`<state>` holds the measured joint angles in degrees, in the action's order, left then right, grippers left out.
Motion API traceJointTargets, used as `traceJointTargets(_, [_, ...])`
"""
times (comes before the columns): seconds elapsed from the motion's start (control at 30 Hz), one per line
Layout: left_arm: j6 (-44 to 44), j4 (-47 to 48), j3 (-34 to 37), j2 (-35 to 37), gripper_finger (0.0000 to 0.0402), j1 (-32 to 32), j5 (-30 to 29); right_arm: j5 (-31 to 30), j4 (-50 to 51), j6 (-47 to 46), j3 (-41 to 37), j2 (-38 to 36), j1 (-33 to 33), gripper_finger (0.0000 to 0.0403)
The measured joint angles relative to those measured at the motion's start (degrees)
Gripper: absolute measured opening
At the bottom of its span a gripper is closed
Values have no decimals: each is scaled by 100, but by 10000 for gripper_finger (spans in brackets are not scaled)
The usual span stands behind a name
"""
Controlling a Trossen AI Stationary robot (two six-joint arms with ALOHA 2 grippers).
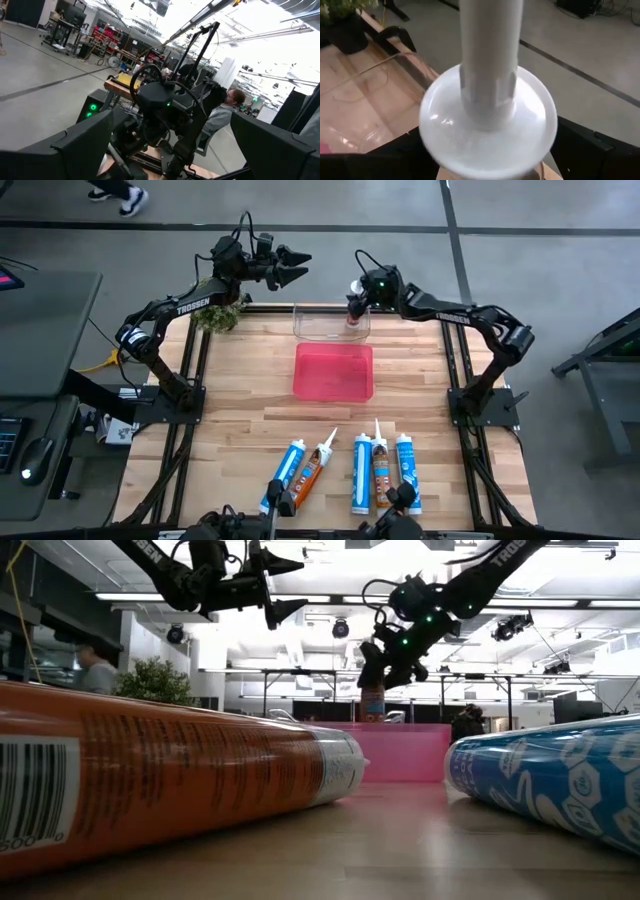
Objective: Pick & place silicon tubes, Sealant and Lysol wipes
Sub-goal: Put the left orange sealant into the transparent container, then put the right orange sealant into the transparent container
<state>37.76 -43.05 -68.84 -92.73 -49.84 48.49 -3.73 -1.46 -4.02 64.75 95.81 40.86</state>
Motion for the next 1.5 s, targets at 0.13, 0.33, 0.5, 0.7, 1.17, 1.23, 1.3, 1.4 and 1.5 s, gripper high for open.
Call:
traceJointTargets(0.13, [-42,45,0,0,397,-2,-2,84,320,-6,0,-68,1,309])
traceJointTargets(0.33, [-152,163,2,0,397,2,-2,452,415,-201,1,-208,-2,309])
traceJointTargets(0.5, [-192,160,2,0,397,0,-6,550,774,-198,0,-343,-4,309])
traceJointTargets(0.7, [-310,214,2,0,397,0,-66,616,1523,-156,0,-594,37,309])
traceJointTargets(1.17, [-292,357,2,0,397,11,24,994,3687,-402,0,-1698,33,309])
traceJointTargets(1.23, [-274,585,2,0,397,76,105,1236,4134,-513,0,-1878,31,309])
traceJointTargets(1.3, [-305,855,2,-1,397,130,277,1484,4624,-626,0,-2029,26,309])
traceJointTargets(1.4, [-330,1191,2,-2,397,252,423,1784,5215,-763,0,-2224,22,309])
traceJointTargets(1.5, [-407,1458,2,-2,397,427,472,2163,5706,-770,0,-2358,22,309])
